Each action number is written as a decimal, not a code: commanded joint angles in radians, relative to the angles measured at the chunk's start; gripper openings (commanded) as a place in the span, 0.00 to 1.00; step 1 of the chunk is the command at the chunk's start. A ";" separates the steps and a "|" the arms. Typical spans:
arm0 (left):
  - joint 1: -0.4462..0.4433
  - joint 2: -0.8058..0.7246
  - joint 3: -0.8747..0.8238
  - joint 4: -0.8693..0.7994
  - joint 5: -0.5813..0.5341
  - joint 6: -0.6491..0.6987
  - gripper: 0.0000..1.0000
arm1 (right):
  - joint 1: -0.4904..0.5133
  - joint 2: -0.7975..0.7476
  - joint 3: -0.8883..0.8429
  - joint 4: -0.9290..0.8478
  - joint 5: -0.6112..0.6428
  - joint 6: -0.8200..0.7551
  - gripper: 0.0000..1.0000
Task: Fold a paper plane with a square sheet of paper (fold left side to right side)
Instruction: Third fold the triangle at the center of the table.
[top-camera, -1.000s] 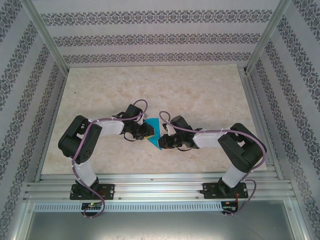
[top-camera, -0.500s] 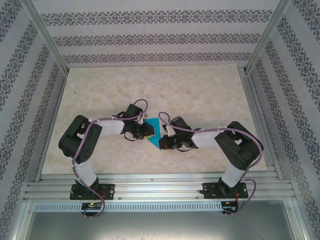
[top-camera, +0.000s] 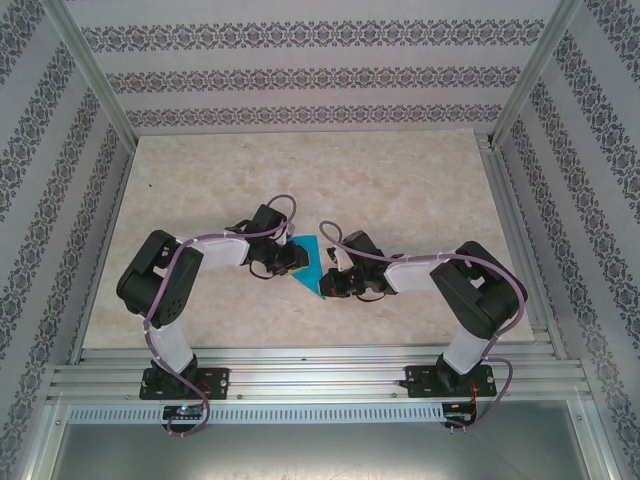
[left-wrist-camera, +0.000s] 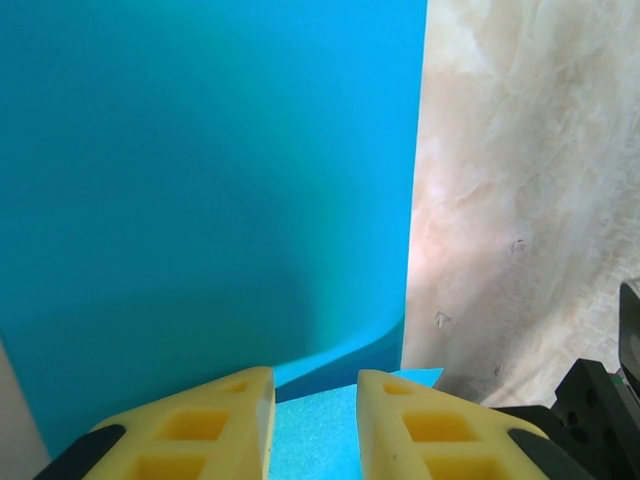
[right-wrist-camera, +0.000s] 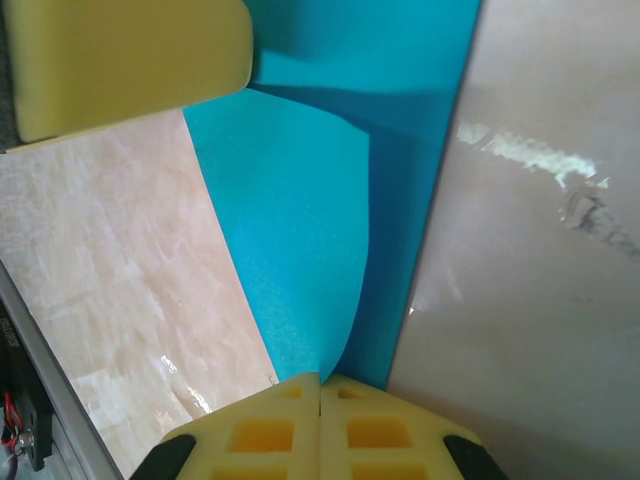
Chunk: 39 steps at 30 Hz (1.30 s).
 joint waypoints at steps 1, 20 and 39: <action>-0.009 -0.092 0.034 -0.035 -0.016 0.045 0.31 | -0.011 0.036 0.005 -0.051 0.017 0.004 0.05; -0.096 -0.111 -0.099 0.085 0.035 0.002 0.19 | -0.016 0.060 0.016 -0.066 0.003 -0.004 0.05; -0.102 0.006 -0.096 0.065 -0.040 0.024 0.19 | -0.019 0.055 0.021 -0.082 0.004 -0.006 0.06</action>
